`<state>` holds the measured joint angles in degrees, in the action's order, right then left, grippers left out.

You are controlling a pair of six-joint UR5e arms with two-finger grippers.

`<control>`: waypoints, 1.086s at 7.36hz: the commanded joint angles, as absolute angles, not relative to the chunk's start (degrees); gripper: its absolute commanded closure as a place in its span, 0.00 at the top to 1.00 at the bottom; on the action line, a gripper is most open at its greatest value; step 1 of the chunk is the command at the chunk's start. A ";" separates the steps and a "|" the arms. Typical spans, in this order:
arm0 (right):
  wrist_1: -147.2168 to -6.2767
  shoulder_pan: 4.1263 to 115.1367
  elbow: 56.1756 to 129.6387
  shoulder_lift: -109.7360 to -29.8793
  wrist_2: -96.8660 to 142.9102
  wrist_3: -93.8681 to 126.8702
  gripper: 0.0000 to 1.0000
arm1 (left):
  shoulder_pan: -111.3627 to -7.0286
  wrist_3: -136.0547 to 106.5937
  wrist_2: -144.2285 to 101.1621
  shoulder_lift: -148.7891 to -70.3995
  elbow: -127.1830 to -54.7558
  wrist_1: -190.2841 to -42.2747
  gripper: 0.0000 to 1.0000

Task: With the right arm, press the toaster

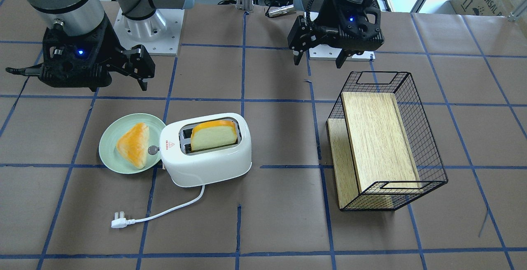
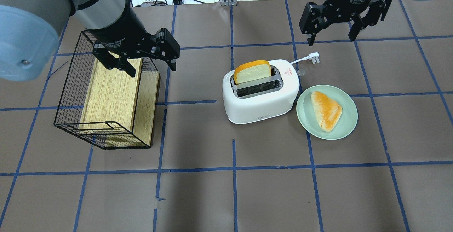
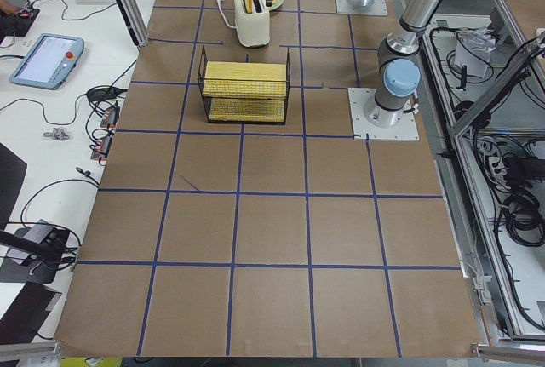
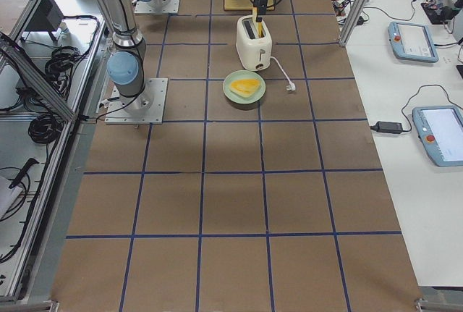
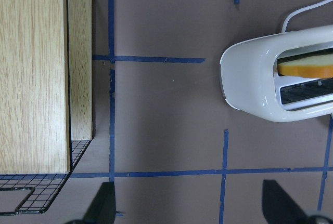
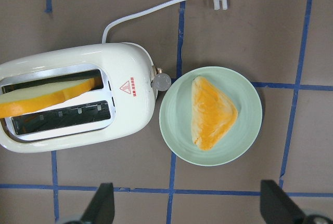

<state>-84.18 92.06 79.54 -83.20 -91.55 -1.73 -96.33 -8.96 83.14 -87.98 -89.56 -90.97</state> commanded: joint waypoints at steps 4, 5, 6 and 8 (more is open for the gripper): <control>-87.36 92.02 78.67 -81.48 -91.32 -22.05 0.07 | -96.33 -8.96 83.14 -87.98 -89.56 -90.97 1.00; -87.45 92.02 78.75 -79.91 -91.14 -34.68 0.07 | -96.33 -8.96 83.14 -87.98 -89.56 -90.97 1.00; -89.02 92.20 78.75 -79.72 -90.88 -41.76 0.07 | -96.33 -8.96 83.14 -87.98 -89.56 -90.97 1.00; -93.83 92.20 79.45 -78.40 -90.44 -55.89 0.07 | -96.33 -8.96 83.14 -87.98 -89.56 -90.97 1.00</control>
<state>-90.51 92.28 78.95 -79.18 -90.82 -45.36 -96.33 -8.96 83.15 -87.98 -89.56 -90.97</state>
